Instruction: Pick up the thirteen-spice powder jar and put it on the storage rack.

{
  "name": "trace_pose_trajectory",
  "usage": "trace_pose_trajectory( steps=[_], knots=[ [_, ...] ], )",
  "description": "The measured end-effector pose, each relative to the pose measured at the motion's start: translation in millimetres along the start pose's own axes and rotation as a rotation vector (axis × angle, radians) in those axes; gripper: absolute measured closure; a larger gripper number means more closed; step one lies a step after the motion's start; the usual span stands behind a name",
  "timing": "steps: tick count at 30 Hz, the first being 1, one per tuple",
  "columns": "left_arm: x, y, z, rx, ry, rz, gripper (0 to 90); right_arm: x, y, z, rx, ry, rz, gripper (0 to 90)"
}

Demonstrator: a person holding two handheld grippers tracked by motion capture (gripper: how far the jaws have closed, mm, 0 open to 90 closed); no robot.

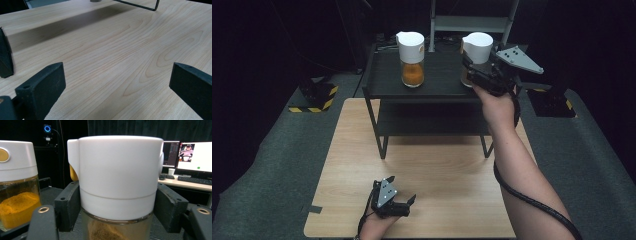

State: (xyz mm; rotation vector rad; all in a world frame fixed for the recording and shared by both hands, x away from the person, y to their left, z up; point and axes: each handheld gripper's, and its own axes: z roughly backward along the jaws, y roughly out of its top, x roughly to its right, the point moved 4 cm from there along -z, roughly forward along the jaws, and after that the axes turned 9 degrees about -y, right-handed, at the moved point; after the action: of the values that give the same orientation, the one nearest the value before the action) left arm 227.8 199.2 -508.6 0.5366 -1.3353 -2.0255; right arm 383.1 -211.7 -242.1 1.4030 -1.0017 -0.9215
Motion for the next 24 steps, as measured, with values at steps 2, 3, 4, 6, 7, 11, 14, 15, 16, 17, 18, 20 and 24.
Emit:
trace_pose_trajectory(
  steps=[2,3,4,6,7,11,14,15,16,17,18,20,24],
  knots=[
    [0.1,0.0,0.0,0.000,0.000,0.000,0.8,-0.4,0.8,-0.3,-0.006,0.004,-0.004,21.8],
    [-0.1,0.0,0.0,0.000,-0.001,-0.001,0.8,-1.4,1.1,-0.1,-0.008,0.004,0.002,20.6],
    [-0.2,0.0,0.0,0.000,-0.002,0.000,0.8,-3.3,1.0,0.5,-0.008,0.004,0.016,17.9],
    [-0.5,-0.1,0.1,0.001,-0.002,0.003,0.8,-5.0,0.9,1.2,-0.010,0.000,0.017,13.3],
    [-0.6,-0.2,0.2,0.002,-0.002,0.004,0.8,-5.7,0.9,1.8,-0.012,-0.002,0.011,10.0],
    [-0.1,-0.4,0.3,0.003,-0.001,0.000,0.8,-6.1,-0.3,5.5,-0.010,-0.004,0.013,0.5],
    [0.2,0.1,0.0,-0.001,0.000,-0.003,0.8,-5.7,-1.4,10.4,-0.004,-0.004,0.023,0.0],
    [0.3,0.1,-0.1,-0.002,0.001,-0.003,0.8,-5.1,-1.6,12.1,-0.002,-0.001,0.024,0.0],
    [0.3,0.2,-0.1,-0.002,0.001,-0.003,0.8,-4.8,-1.6,13.9,-0.001,0.001,0.027,0.0],
    [0.4,0.2,-0.1,-0.002,0.002,-0.003,0.8,-4.7,-1.7,15.2,0.002,0.002,0.031,0.0],
    [0.5,0.1,-0.1,-0.001,0.002,-0.003,0.8,-4.4,-1.8,16.9,0.004,0.005,0.032,0.0],
    [0.7,0.2,-0.1,-0.001,0.004,-0.002,0.8,-4.4,-1.4,20.2,0.004,0.007,0.037,0.0],
    [0.9,0.1,-0.2,-0.001,0.005,-0.003,0.8,-4.3,-2.7,25.8,0.006,0.008,0.032,0.0]
  ],
)
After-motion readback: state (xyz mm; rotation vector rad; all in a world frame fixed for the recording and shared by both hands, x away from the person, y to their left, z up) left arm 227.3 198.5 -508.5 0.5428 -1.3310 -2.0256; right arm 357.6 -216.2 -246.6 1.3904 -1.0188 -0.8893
